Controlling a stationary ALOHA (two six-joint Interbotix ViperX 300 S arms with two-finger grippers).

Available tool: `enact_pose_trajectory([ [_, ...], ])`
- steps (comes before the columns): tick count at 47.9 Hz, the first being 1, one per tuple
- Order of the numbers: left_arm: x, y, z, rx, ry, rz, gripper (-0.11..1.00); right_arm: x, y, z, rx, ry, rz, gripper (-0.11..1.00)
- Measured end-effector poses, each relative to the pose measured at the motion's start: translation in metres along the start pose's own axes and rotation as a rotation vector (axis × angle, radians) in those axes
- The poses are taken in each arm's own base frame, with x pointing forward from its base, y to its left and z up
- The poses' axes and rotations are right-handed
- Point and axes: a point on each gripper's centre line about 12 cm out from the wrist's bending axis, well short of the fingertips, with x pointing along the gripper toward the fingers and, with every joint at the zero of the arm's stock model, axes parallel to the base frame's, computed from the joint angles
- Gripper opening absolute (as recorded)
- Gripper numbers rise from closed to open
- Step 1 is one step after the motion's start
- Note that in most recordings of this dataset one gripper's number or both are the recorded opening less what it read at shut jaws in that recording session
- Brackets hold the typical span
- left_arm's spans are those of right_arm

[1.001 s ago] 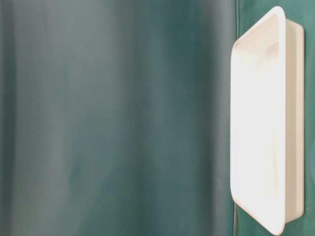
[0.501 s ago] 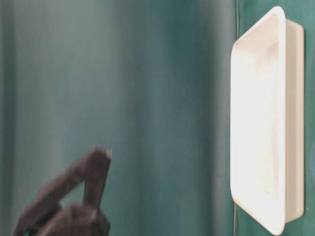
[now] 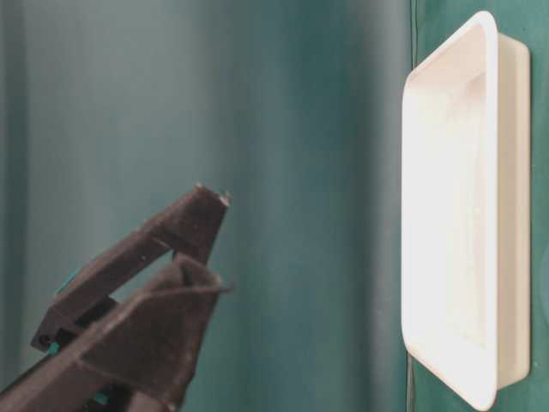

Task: Pick up the tape from a random location and place it into the white case.
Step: 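Move the left gripper over the white tape roll and lower it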

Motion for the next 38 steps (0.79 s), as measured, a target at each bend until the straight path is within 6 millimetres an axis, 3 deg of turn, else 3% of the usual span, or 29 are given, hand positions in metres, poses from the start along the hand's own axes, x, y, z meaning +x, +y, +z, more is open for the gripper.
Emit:
enact_pose_trajectory([
  [14,0.014,0.002,-0.004,-0.004,0.138,0.001,0.98,0.002,0.000,0.003,-0.008,0.002,0.001,0.91],
  [38,0.040,0.008,-0.009,0.061,0.523,-0.016,0.98,0.004,0.000,0.006,-0.012,0.028,0.001,0.91],
])
